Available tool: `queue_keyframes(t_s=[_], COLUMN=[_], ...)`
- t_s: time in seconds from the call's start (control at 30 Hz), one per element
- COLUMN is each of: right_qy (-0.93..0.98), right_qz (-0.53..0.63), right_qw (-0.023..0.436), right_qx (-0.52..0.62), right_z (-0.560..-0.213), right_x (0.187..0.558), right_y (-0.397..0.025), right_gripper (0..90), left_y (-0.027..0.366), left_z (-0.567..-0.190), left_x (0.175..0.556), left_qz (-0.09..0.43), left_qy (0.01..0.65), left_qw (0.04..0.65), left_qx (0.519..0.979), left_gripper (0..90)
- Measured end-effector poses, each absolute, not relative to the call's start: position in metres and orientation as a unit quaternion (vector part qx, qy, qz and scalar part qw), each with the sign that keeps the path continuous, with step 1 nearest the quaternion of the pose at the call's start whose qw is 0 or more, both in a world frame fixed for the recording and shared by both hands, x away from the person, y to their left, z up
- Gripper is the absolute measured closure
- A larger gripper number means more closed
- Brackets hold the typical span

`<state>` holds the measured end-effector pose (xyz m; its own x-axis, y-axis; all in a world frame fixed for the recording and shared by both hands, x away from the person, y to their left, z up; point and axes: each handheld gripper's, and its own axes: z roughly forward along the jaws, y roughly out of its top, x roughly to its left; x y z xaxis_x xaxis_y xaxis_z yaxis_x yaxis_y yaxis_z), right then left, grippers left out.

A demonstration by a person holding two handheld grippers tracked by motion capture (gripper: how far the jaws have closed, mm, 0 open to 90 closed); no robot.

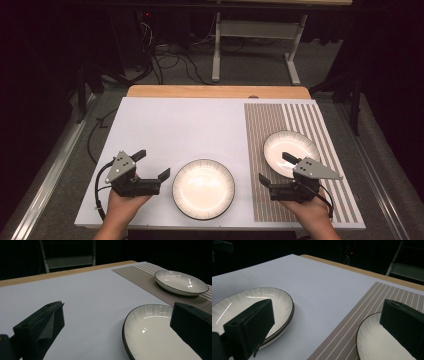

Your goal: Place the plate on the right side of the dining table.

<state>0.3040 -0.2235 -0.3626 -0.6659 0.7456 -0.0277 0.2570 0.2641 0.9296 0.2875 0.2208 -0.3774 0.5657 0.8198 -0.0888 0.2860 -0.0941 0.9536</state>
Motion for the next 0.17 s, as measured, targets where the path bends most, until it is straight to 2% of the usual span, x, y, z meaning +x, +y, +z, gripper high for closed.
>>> queue_keyframes(t_s=[0.17], right_qy=[0.761], right_qz=[0.505], right_qw=[0.242], right_qx=[0.328], right_z=[-0.364], right_x=[0.3044], right_y=[-0.2223], right_gripper=[0.3], left_y=[0.2213], left_z=[-0.3767], left_x=[0.2863], left_qz=[0.248], left_qy=[0.397], left_qw=[0.546], left_qx=[0.695], left_gripper=[0.1])
